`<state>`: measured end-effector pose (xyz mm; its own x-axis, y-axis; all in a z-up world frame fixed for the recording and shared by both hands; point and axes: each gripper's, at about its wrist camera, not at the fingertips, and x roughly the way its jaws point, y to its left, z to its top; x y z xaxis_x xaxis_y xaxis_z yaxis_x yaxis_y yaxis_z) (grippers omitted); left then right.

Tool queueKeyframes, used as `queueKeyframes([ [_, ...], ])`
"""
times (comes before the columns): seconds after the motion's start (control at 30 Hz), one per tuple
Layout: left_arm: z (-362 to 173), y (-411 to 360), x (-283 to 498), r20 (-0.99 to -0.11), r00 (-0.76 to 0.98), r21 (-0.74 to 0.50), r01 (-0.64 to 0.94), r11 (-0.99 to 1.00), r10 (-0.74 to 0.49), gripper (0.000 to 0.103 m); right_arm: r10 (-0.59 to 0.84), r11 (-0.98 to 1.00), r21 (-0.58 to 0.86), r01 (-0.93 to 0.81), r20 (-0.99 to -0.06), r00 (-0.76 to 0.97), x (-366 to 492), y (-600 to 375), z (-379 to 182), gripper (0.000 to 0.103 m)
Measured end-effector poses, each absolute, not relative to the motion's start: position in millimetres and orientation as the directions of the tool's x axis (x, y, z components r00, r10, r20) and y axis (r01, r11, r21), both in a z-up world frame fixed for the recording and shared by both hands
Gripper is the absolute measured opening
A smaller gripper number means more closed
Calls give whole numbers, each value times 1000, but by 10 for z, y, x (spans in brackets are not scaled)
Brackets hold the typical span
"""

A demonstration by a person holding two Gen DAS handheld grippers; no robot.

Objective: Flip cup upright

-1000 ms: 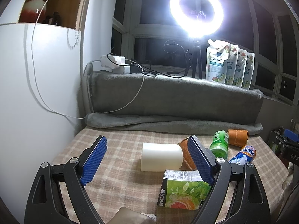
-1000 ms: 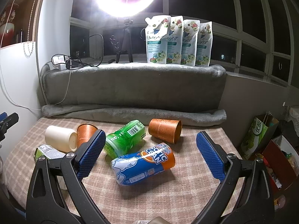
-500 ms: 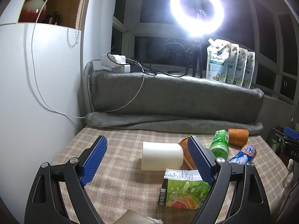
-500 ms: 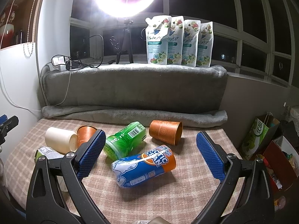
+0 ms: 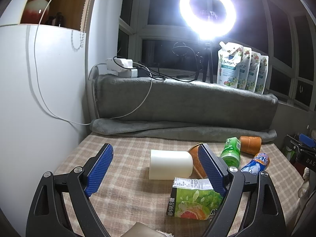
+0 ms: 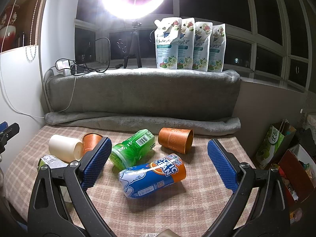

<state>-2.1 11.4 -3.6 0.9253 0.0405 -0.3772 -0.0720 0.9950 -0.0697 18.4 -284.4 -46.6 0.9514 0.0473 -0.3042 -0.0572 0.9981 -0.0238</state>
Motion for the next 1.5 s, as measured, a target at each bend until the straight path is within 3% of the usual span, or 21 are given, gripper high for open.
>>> queueKeyframes([
  [1.07, -56, 114, -39, -378, 925, -73, -76, 994, 43, 88, 110, 988, -67, -137, -308, 945, 334, -2660, -404, 99],
  [1.33, -77, 188, -30, -395, 917, -79, -91, 993, 53, 88, 196, 966, -98, -241, -334, 922, 521, -2439, -356, 99],
  [1.5, -123, 291, -17, -438, 898, -94, -90, 992, 40, 88, 316, 912, -119, -393, -405, 858, 734, -2215, -327, 99],
])
